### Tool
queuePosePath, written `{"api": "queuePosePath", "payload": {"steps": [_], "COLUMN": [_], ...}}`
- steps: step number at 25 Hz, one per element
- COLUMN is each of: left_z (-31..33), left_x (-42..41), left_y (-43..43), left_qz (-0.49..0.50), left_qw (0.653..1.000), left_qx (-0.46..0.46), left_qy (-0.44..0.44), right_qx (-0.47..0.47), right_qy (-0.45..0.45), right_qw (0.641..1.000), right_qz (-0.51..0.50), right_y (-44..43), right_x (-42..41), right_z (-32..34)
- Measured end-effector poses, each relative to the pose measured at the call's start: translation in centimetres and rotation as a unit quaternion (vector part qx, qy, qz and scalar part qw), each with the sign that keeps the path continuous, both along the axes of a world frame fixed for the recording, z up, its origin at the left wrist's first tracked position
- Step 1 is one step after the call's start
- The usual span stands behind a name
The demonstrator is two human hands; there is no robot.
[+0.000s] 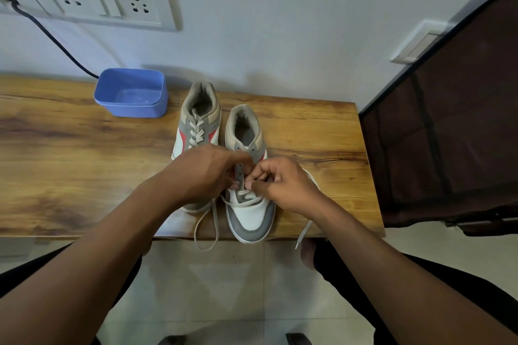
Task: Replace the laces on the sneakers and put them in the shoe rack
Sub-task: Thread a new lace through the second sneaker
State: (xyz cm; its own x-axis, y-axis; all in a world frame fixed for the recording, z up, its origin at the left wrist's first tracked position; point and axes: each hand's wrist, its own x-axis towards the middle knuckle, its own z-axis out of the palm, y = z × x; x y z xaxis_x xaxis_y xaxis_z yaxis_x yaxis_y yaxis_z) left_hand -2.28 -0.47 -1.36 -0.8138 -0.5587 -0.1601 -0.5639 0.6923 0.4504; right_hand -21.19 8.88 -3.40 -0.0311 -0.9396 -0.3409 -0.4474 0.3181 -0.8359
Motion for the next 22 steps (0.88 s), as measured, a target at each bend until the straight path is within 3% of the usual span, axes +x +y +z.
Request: {"api": "queuePosePath", "payload": {"steps": [6, 12, 16, 22], "left_z": [0.2, -0.9, -1.0, -0.4], "left_x": [-0.3, -0.8, -0.7, -1.3], "left_y": [-0.8, -0.5, -0.3, 0.2], "left_qz": [-0.014, 0.015, 0.031, 0.040], "left_qw": [0.998, 0.998, 0.997, 0.996], "left_qx": [0.058, 0.055, 0.059, 0.071], "left_qy": [-0.014, 0.036, 0.028, 0.033], "right_qx": [0.031, 0.024, 0.023, 0.027], "right_qy": [-0.079, 0.005, 0.024, 0.035], "right_qw": [0.995, 1.000, 0.999, 0.999], "right_qz": [-0.046, -0.018, 0.029, 0.017], "right_y": [0.3, -0.4, -0.4, -0.5], "right_x": [-1.5, -0.6, -1.1, -2.8], "right_z": [0.9, 1.3, 1.9, 2.6]}}
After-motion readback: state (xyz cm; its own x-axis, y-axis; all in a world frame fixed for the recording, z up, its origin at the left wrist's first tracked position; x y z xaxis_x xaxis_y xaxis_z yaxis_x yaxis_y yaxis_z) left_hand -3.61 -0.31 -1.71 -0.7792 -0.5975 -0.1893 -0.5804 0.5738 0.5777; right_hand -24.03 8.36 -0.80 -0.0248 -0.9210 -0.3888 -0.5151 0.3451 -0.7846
